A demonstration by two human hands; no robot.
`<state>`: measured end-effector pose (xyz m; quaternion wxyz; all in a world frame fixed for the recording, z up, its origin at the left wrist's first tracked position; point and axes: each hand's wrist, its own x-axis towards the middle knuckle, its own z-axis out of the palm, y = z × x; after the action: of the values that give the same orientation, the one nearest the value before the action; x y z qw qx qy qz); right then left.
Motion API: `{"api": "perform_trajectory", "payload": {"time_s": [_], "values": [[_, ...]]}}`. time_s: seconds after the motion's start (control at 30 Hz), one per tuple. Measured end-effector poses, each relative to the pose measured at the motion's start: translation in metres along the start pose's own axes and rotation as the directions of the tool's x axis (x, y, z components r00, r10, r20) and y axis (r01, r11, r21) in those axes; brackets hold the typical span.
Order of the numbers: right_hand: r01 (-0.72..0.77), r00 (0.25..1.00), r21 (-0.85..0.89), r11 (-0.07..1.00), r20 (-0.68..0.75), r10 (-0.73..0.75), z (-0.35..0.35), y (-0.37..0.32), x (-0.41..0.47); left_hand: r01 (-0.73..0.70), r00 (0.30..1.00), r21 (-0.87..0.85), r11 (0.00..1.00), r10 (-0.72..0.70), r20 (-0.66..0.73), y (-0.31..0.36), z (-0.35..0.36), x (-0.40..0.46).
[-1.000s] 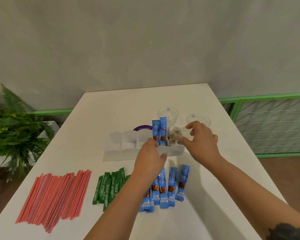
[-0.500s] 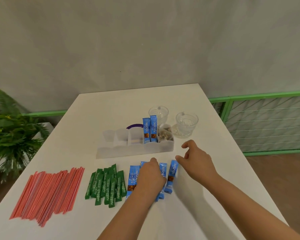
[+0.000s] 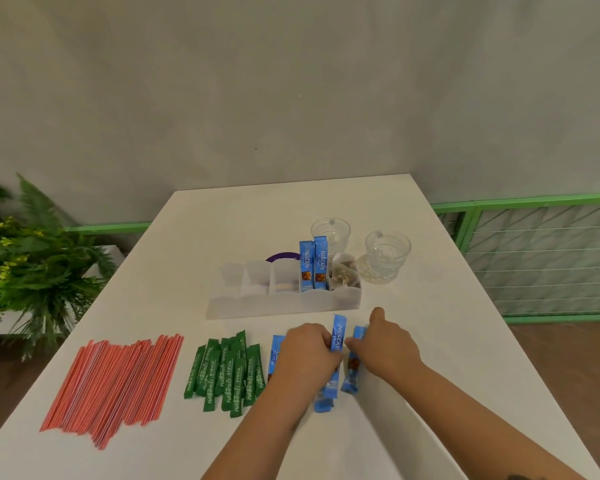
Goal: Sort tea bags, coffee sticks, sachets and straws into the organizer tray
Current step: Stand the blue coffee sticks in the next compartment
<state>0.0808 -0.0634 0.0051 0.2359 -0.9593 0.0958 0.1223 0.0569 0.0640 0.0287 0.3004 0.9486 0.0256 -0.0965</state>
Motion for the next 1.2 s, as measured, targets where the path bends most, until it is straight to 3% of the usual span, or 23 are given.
{"api": "perform_trajectory", "payload": {"time_s": [0.17, 0.4, 0.6, 0.9, 1.2], "values": [[-0.009, 1.000, -0.050, 0.999, 0.017, 0.010, 0.006, -0.007, 0.004, -0.040, 0.998, -0.045, 0.998, 0.038, -0.048, 0.000, -0.022, -0.002], [-0.053, 0.992, 0.032, 0.998, 0.118, 0.049, 0.000, -0.002, 0.009, -0.068, 0.995, -0.185, 0.980, 0.055, -0.078, 0.005, -0.058, 0.006], [-0.069, 0.983, 0.276, 0.959, 0.182, 0.018, -0.019, 0.001, 0.008, -0.128, 0.978, -0.202, 0.971, 0.089, -0.191, 0.005, -0.084, 0.039], [0.075, 0.995, 0.473, 0.878, 0.025, -0.099, -0.051, -0.013, 0.004, -0.120, 0.982, -0.103, 0.987, 0.103, -0.156, 0.001, -0.083, 0.104], [0.141, 0.990, 0.608, 0.782, -0.087, -0.110, -0.070, -0.030, 0.010, -0.136, 0.985, -0.160, 0.978, 0.115, -0.132, -0.006, -0.074, 0.129]]}}
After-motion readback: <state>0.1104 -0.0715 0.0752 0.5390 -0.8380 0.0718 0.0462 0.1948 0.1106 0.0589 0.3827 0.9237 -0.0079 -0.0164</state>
